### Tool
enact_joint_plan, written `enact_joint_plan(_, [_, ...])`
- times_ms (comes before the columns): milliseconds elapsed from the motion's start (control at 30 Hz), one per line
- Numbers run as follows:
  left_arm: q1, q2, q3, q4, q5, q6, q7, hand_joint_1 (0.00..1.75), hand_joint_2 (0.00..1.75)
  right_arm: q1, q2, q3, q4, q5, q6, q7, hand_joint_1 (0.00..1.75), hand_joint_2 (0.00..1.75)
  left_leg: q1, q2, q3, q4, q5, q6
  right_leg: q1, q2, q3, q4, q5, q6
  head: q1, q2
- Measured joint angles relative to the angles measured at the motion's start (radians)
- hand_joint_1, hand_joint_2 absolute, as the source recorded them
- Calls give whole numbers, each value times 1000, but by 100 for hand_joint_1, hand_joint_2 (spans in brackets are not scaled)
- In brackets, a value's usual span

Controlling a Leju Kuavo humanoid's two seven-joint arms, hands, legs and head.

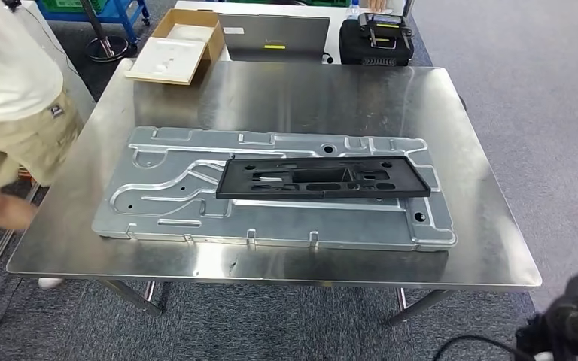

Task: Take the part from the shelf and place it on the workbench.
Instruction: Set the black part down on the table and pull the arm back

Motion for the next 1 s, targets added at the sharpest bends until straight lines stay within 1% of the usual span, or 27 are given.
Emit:
enact_joint_plan(33, [1, 0, 5, 0, 4, 0, 1, 0, 0, 39, 7, -15, 1, 8, -8, 0, 0, 0, -1, 2, -6, 1, 3, 1, 0, 0, -11, 45, -20, 2, 0, 0])
enact_joint_plan(67, [2, 0, 10, 0, 11, 1, 1, 0, 0, 77, 19, -32, 5, 17, -12, 0, 0, 0, -2, 2, -13, 2, 7, 0, 0, 0, -5, 56, -18, 2, 0, 0])
enact_joint_plan(100, [2, -1, 14, 0, 20, 2, 1, 0, 0, 111, 33, -53, 12, 28, -13, 0, 0, 0, -3, 2, -19, 4, 11, -1, 0, 0, 22, 27, 2, 0, 0, 0])
enact_joint_plan(133, [2, -2, 17, 0, 29, 4, 1, 0, 0, 138, 48, -75, 21, 39, -12, 0, 0, 0, -3, 3, -24, 6, 15, -3, 0, 0, 67, -37, 31, -2, 0, 0])
enact_joint_plan(167, [2, -2, 19, 0, 34, 6, 1, 0, 0, 161, 61, -99, 30, 49, -11, 0, 0, 0, -3, 3, -28, 8, 19, -7, 0, -1, 120, -116, 53, -6, 0, 0])
enact_joint_plan(200, [2, -4, 21, 0, 37, 8, 0, 0, 0, 178, 73, -123, 39, 60, -5, 0, 0, 0, -4, 3, -30, 9, 24, -11, 3, -1, 162, -181, 69, -10, 0, 0])
enact_joint_plan(233, [1, -4, 23, 0, 39, 10, 0, 0, 0, 192, 86, -144, 47, 68, 4, 0, 0, 0, -5, 3, -30, 10, 28, -17, 6, 0, 188, -223, 76, -14, 0, 0])
enact_joint_plan(267, [1, -5, 25, 0, 39, 12, -1, 0, 0, 201, 99, -166, 54, 77, 14, 0, 0, 0, -5, 4, -30, 10, 33, -23, 10, 0, 197, -241, 78, -17, 0, 0])
enact_joint_plan(333, [1, -5, 30, 0, 41, 15, -2, 0, 0, 216, 127, -204, 70, 92, 31, 0, 0, 0, -5, 5, -31, 10, 40, -36, 10, -1, 188, -243, 91, -28, 0, 0])
enact_joint_plan(367, [2, -5, 33, 0, 42, 17, -2, 0, 0, 220, 141, -222, 81, 105, 44, 1, 0, 0, -5, 4, -36, 17, 30, -42, 8, -2, 180, -245, 99, -36, 0, 0])
enact_joint_plan(400, [3, -6, 36, 0, 43, 19, 0, 0, 0, 219, 159, -246, 97, 130, 65, 1, 0, 0, -4, 4, -45, 39, 1, -46, 5, -4, 171, -247, 109, -46, 0, 0])
enact_joint_plan(433, [4, -7, 40, 0, 46, 22, 2, 0, 0, 212, 180, -280, 120, 165, 96, 1, 0, 0, -3, 4, -59, 79, -45, -50, 3, -5, 160, -249, 120, -53, 0, 0])
enact_joint_plan(500, [4, -7, 46, 0, 51, 28, 6, 0, 0, 189, 231, -380, 185, 242, 167, 2, 0, 0, -1, 3, -90, 202, -144, -56, 6, -7, 133, -246, 139, -59, 0, 0])
enact_joint_plan(533, [4, -7, 48, 0, 52, 30, 7, 0, 0, 179, 254, -433, 216, 267, 191, 3, 0, 0, 0, 3, -97, 257, -167, -58, 7, -9, 118, -243, 148, -58, 0, 0])
enact_joint_plan(567, [4, -7, 50, 0, 53, 32, 8, 0, 0, 173, 274, -480, 242, 282, 204, 3, 0, 0, 0, 3, -92, 288, -167, -59, 7, -11, 103, -238, 156, -57, 0, 0])
enact_joint_plan(600, [5, -7, 52, 0, 53, 32, 9, 0, 0, 167, 289, -517, 263, 293, 206, 2, 0, 0, 0, 3, -70, 285, -146, -59, 7, -12, 88, -233, 163, -55, 0, 0])
enact_joint_plan(633, [6, -7, 54, 0, 54, 33, 10, 0, 0, 159, 300, -549, 285, 312, 202, 2, 0, 0, 0, 3, -31, 246, -116, -57, 7, -12, 74, -227, 170, -54, 0, 0])
enact_joint_plan(667, [5, -7, 56, 0, 54, 34, 11, 0, 0, 145, 309, -580, 316, 347, 194, 1, 0, 0, -1, 2, 24, 178, -96, -53, 7, -12, 62, -221, 176, -51, 0, 0])
enact_joint_plan(700, [4, -8, 59, 0, 54, 36, 12, 0, 0, 127, 316, -613, 355, 397, 183, 1, 0, 0, -3, 1, 80, 98, -89, -48, 9, -11, 53, -215, 182, -48, 0, 0])
enact_joint_plan(733, [2, -8, 62, 0, 55, 37, 14, 0, 0, 106, 322, -651, 407, 460, 168, 1, 0, 0, -5, -1, 125, 32, -94, -43, 10, -11, 47, -212, 189, -43, 0, 0])
enact_joint_plan(767, [2, -8, 65, 0, 57, 39, 15, 0, 0, 83, 326, -693, 471, 532, 151, 1, 0, 0, -8, -2, 151, -13, -103, -37, 11, -11, 44, -210, 196, -37, 0, 0])
enact_joint_plan(800, [2, -9, 69, 0, 58, 40, 17, 0, 0, 59, 328, -736, 543, 605, 132, 2, 0, 0, -10, -2, 158, -32, -106, -33, 12, -11, 42, -211, 204, -31, 0, 0])
enact_joint_plan(833, [3, -10, 72, 0, 60, 41, 19, 0, 0, 32, 325, -783, 629, 682, 109, 7, 0, 44, -8, -1, 153, -37, -100, -26, 12, -11, 41, -214, 211, -25, 0, 0])
enact_joint_plan(867, [4, -12, 76, 0, 61, 42, 20, 0, 0, 6, 320, -830, 723, 757, 84, 16, 0, 87, -6, 2, 145, -40, -89, -18, 12, -8, 37, -211, 208, -19, 0, 0])
enact_joint_plan(900, [4, -14, 80, 0, 62, 43, 21, 0, 0, -19, 310, -880, 829, 832, 57, 34, 0, 131, -3, 5, 136, -44, -77, -9, 11, -6, 30, -199, 188, -13, 0, 0])
enact_joint_plan(933, [5, -16, 85, 0, 63, 44, 22, 0, 0, -43, 297, -926, 936, 902, 31, 61, 0, 175, -1, 8, 124, -48, -64, -1, 9, -3, 18, -168, 149, -7, 0, 0])
enact_joint_plan(1000, [6, -19, 92, 0, 61, 47, 23, 0, 0, -77, 271, -997, 1143, 1032, -10, 149, 0, 87, -2, 11, 97, -47, -44, 7, 4, -1, -9, -59, 48, 3, 0, 0])
